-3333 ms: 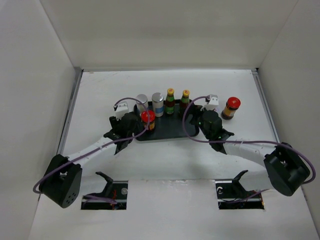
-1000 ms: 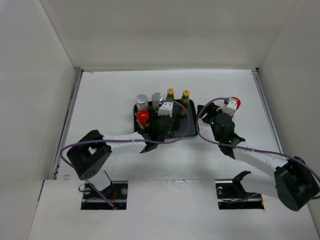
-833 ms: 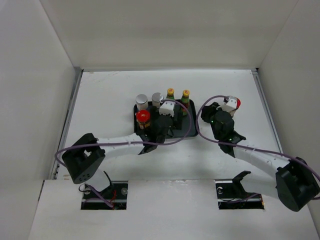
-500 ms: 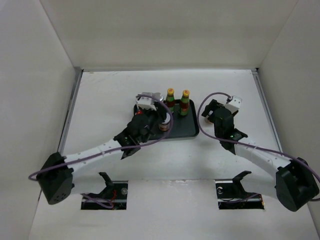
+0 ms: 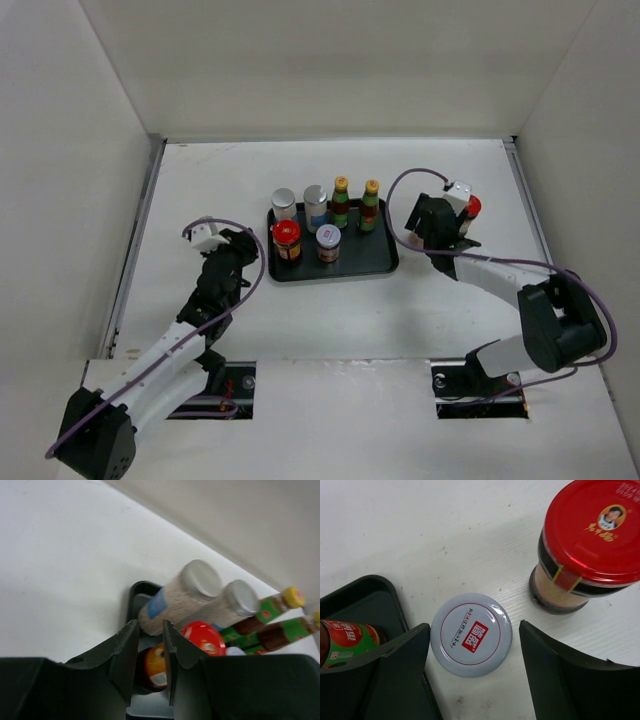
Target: Organize the condiment bottles
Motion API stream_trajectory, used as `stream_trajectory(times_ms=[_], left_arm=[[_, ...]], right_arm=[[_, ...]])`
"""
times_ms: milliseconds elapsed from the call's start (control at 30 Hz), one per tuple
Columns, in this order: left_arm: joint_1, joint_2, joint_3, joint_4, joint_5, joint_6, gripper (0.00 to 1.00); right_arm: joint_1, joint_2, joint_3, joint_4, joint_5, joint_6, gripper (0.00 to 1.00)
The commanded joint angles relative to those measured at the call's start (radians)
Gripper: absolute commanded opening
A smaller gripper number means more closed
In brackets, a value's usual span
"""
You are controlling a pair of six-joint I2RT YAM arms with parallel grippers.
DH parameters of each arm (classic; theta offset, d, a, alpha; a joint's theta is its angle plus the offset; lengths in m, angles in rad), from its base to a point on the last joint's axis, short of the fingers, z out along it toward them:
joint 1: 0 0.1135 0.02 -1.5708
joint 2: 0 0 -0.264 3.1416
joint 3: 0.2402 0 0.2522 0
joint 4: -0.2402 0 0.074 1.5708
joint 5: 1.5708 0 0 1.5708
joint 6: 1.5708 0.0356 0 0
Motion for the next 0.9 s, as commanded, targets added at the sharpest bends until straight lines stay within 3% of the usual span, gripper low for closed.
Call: stream_trajectory(times_ms=[0,33,100,200,467,867], left_arm=[[0.064,-0.015,-0.066,-0.033,0.039,-0.099,0.25],[0.079,-0.008,-0.081,-0.028,0.045,-0.113,0.25],[0.104,0.009,-0.104,-0.008,0.056,-0.130,0.26],[0.110,0.026,-0.135,0.048,0.065,-0.139,0.29],[0.123,0.031,-0.161,0.119,0.051,-0.137,0.32],[0.124,0.043,-0.161,0.135,0.050,-0.131,0.33]], right_arm=[[0.000,0.028,0.048,0.008,-0.020,-0.007,0.74],[0.000,0.036,0.051,0.004,-0.019,-0.004,0.70],[0.001,0.041,0.053,-0.001,-0.011,-0.004,0.54],[0.023,-0.017,0.032,0.001,0.030,0.007,0.45],[0.207,-0.217,0.012,-0.041,0.079,-0.027,0.45],[0.353,0.033,0.134,0.129,-0.027,0.007,0.45]])
